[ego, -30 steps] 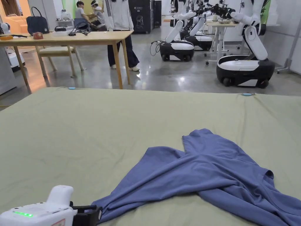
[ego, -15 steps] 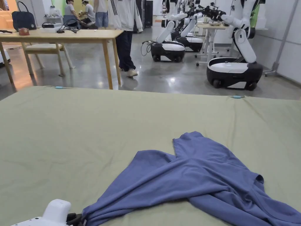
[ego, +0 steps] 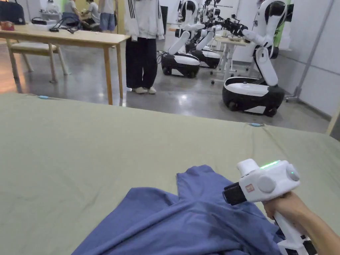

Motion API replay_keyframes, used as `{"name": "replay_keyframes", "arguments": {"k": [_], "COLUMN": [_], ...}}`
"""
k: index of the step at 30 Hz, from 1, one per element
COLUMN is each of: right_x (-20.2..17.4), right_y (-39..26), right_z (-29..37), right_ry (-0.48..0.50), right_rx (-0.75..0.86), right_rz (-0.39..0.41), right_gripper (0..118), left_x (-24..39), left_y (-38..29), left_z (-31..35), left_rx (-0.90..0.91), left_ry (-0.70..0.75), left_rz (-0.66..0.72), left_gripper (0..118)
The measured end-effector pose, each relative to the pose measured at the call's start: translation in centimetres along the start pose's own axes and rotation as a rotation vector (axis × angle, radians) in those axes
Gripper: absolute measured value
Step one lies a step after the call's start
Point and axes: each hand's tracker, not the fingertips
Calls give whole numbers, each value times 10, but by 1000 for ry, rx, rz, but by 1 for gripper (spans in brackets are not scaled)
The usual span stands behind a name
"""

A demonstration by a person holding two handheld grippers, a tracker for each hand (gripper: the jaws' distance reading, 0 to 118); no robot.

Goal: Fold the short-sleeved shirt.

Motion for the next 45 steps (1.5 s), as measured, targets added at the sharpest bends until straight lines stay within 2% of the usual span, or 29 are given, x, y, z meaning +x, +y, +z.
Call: {"name": "replay_keyframes", "arguments": {"k": [4, 6, 7, 8, 9, 10, 11, 12, 13, 15, 18, 21, 25, 28, 30, 34, 36, 38, 42, 45], "right_x": [9, 8, 6, 5, 1, -2, -9, -15, -19, -21, -17, -16, -27, -26, -20, -1, 13, 26, 62, 95], "right_y": [0, -10, -12, -13, -14, -15, -13, -14, -17, -23, -53, -102, -182, -216, -217, -183, -152, -116, -21, 45], "right_z": [-39, -50, -43, -39, -35, -30, -20, -18, -14, 4, 65, 146, 244, 285, 295, 309, 326, 350, 411, 449], "right_ry": [25, 62, 145, 162, 113, 142, 135, 67, 47, 47, 130, 110, 74, 47, 41, 1, 11, -7, -159, -233], "right_rx": [-113, -169, -151, -119, -116, -103, -90, -82, -69, -18, 173, 309, 457, 489, 487, 571, 625, 692, 812, 904], "right_rz": [-85, -105, -181, -210, -170, -148, -123, -77, -65, -116, -250, -309, -340, -350, -354, -333, -337, -301, -176, -197], "right_gripper": [111, 100, 84, 74, 59, 37, 5, 5, 5, 5, 5, 5, 5, 5, 5, 5, 5, 5, 5, 5], "left_x": [7, 6, 6, 6, 5, 6, 7, 9, 11, 12, 10, 8, 10, 14, 19, 44, 57, 67, 89, 96], "left_y": [2, 2, 2, 2, 2, 2, 3, 3, 4, 5, 8, 14, 27, 46, 68, 141, 185, 235, 348, 427], "left_z": [-3, -3, -3, -3, -4, -4, -5, -5, -5, -5, 0, 3, 10, 13, 11, 16, 31, 46, 79, 91], "left_rx": [-8, -14, -14, -13, -16, -18, -17, -17, -18, -19, -9, 8, 65, 99, 144, 221, 331, 399, 528, 547], "left_ry": [16, 18, 18, 16, 17, 19, 23, 25, 26, 33, 20, 14, 2, -19, -60, -115, -157, -188, -148, -116], "left_rz": [-10, -13, -12, -11, -7, -8, -12, -19, -24, -33, -25, -17, -3, 1, 43, 53, 58, 69, 51, 39], "left_gripper": [3, 3, 3, 3, 3, 3, 3, 3, 3, 3, 3, 3, 3, 3, 3, 3, 3, 3, 3, 3]}}
